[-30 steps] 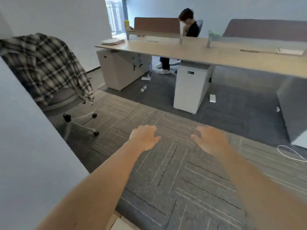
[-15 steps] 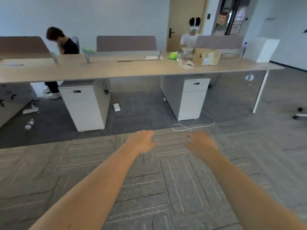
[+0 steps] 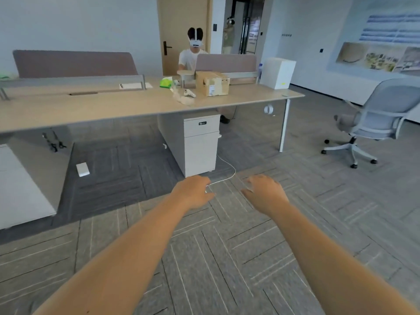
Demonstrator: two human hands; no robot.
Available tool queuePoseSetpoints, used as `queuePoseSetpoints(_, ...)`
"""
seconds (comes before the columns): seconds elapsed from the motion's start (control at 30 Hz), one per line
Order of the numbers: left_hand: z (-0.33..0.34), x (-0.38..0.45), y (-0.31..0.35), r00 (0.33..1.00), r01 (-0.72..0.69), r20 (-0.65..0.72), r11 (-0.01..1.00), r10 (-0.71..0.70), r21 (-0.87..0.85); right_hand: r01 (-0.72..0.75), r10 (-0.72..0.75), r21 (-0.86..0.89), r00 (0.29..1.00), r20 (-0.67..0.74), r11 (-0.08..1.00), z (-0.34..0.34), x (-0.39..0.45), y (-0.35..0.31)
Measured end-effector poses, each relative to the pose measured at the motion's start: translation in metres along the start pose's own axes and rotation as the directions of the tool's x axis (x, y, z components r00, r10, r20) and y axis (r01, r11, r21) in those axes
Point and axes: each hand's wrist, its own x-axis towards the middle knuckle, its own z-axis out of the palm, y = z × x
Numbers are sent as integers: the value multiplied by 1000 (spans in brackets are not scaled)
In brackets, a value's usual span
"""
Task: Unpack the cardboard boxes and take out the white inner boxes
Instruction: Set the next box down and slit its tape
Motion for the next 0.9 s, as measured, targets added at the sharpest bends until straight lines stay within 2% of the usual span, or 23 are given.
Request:
queuePoseSetpoints(0.23,-11,141,-12,996,-65,56,998,65,-8,-86,85,22,996,31,996,6,122,37)
queuePoseSetpoints(0.63,-85,393,-20,988,-147,52,989,147,0,-184,182,155,983,24,971,-24,357,78)
queuePoseSetpoints(0.9,-94,550,1,990,-127,58,992,125,26,-148,145,161,989,28,976,-24,508,154)
